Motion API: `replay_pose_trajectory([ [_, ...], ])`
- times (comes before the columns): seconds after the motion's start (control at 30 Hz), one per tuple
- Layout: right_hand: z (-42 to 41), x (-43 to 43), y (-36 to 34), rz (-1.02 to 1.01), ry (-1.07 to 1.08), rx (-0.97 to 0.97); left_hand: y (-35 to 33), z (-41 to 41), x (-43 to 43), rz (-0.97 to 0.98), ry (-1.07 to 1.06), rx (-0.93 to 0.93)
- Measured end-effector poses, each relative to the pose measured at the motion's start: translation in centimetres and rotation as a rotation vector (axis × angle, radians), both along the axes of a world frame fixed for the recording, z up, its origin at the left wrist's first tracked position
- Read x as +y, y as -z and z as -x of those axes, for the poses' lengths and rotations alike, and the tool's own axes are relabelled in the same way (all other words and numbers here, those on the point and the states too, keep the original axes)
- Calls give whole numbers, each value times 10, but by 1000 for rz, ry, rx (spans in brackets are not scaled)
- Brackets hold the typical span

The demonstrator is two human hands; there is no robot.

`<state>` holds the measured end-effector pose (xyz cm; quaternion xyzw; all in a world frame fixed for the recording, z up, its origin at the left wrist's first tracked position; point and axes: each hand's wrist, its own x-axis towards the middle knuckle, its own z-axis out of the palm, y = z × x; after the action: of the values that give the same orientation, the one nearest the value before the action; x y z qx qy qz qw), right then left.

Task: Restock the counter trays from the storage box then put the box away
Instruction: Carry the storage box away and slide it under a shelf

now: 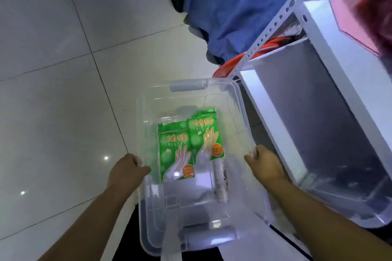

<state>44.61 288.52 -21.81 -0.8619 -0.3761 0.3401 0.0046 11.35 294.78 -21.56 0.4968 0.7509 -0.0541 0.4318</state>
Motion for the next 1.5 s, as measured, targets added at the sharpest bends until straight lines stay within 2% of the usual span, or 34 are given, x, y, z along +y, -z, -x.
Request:
replay_pose_trajectory([
  [0.17, -6, 34, 91, 11, 15, -4, 101, -3, 36, 76, 38, -18],
  [0.37, -23, 74, 172, -43, 14, 25, 189, -16, 54, 68, -39, -20],
  [0.57, -36, 98, 220, -109, 35, -27, 235, -37, 50, 17, -87, -14],
  [0.8, -35, 99, 240, -170, 84, -43, 252, -47, 39, -14, -129, 21],
  [0.93, -33, 94, 225, -192, 74, -39, 236, -52, 41, -61, -57, 73],
  [1.03, -33, 80, 194, -258, 120, -30, 207, -66, 45, -234, 108, 123],
  [1.13, -37, 56, 152, -348, 193, -48, 169, -91, 52, -400, 264, 29],
  [1.33, -46, -16, 46, -490, 230, -270, 85, -163, 68, -552, 550, -240],
  [1.5, -48, -73, -30, -657, 246, -535, 32, -218, 54, -534, 765, -321],
])
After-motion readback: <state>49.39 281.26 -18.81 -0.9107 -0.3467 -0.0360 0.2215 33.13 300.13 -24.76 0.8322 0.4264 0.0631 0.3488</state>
